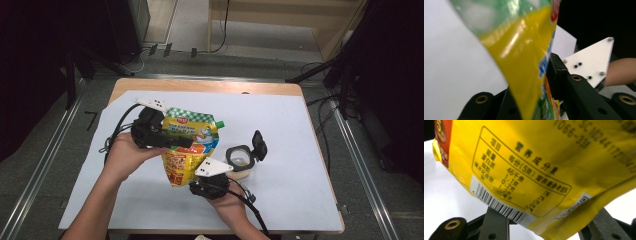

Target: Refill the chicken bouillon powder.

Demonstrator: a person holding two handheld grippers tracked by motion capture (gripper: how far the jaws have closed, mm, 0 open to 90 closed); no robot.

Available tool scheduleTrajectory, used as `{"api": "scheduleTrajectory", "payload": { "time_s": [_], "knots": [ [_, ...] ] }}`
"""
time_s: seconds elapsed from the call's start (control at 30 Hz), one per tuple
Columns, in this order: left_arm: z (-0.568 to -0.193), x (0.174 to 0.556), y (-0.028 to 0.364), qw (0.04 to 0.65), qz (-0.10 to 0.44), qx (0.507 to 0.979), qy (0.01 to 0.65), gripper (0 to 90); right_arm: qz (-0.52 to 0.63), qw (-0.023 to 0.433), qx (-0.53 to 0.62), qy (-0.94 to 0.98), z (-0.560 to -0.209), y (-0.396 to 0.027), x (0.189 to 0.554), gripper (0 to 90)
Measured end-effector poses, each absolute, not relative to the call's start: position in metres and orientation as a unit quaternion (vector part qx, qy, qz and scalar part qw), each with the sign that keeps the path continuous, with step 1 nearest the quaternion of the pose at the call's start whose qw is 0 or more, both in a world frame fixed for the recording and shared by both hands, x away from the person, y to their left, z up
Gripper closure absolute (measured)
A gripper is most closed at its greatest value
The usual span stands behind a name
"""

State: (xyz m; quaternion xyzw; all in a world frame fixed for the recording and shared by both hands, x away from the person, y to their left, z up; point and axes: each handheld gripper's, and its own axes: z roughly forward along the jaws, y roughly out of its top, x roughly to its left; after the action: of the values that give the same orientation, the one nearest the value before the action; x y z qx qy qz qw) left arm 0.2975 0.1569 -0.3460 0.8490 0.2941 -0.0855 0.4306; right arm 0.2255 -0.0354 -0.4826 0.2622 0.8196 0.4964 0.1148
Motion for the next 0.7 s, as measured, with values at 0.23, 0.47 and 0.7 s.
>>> {"api": "scheduleTrajectory", "payload": {
  "time_s": [0.23, 0.47, 0.7],
  "knots": [
    [-0.351, 0.298, 0.147, 0.441, -0.080, 0.847, 0.285, 73.2, 0.501, 0.104, 0.265, 0.817, -0.480, -0.040, 0.223, 58.9],
    [-0.356, 0.299, 0.140, 0.443, -0.075, 0.842, 0.300, 71.0, 0.502, 0.083, 0.268, 0.818, -0.480, -0.042, 0.222, 59.0],
    [-0.364, 0.302, 0.130, 0.439, -0.079, 0.840, 0.309, 70.2, 0.499, 0.073, 0.266, 0.822, -0.482, -0.040, 0.218, 58.8]
  ]
}}
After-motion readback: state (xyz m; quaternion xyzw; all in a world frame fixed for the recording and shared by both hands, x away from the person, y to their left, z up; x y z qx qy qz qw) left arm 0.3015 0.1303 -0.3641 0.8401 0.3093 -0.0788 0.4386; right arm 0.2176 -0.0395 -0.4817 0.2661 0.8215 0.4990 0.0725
